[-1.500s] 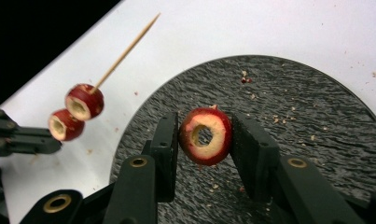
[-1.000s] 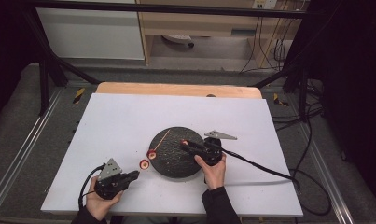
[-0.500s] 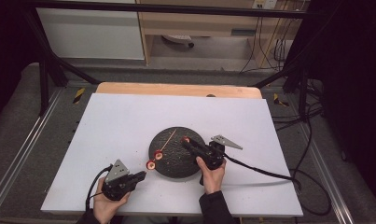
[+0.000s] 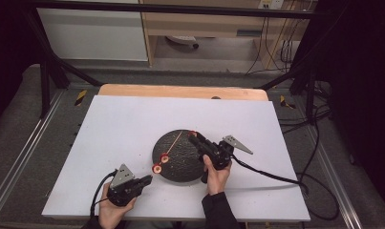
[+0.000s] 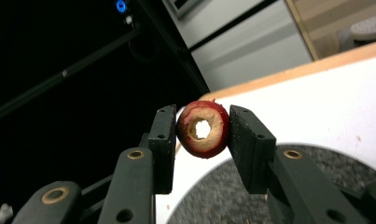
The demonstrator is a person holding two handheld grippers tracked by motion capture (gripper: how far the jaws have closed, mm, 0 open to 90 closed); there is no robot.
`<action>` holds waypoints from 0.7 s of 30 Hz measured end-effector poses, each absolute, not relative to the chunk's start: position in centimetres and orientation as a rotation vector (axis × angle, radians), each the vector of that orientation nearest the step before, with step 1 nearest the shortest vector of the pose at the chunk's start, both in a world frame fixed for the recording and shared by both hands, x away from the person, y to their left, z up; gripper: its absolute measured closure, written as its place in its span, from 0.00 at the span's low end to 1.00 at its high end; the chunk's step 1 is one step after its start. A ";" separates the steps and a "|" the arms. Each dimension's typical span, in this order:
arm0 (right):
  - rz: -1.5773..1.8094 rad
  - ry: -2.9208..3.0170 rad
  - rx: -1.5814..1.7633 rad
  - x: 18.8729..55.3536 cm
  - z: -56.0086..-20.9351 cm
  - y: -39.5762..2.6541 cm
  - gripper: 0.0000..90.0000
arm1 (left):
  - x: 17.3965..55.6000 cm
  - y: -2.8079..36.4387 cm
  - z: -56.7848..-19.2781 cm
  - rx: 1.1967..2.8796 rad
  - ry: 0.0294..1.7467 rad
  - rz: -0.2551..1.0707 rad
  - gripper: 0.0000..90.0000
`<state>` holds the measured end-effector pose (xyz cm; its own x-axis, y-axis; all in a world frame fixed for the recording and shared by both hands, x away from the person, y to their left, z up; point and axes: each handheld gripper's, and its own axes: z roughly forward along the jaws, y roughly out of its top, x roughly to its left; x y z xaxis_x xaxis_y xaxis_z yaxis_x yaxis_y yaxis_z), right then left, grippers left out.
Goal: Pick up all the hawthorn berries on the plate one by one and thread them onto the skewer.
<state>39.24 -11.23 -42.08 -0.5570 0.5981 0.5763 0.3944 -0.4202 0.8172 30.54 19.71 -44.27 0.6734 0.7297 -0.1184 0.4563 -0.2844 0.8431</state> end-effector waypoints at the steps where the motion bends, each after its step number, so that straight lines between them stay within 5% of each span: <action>1: 2.125 1.586 1.399 39.3 -42.0 -11.2 0.70 | 30.5 19.7 -44.3 1.934 0.927 0.360 0.98; 21: 2.232 1.412 1.457 41.3 -42.0 -11.1 0.70 | 30.2 18.3 -44.0 1.902 0.910 0.353 0.98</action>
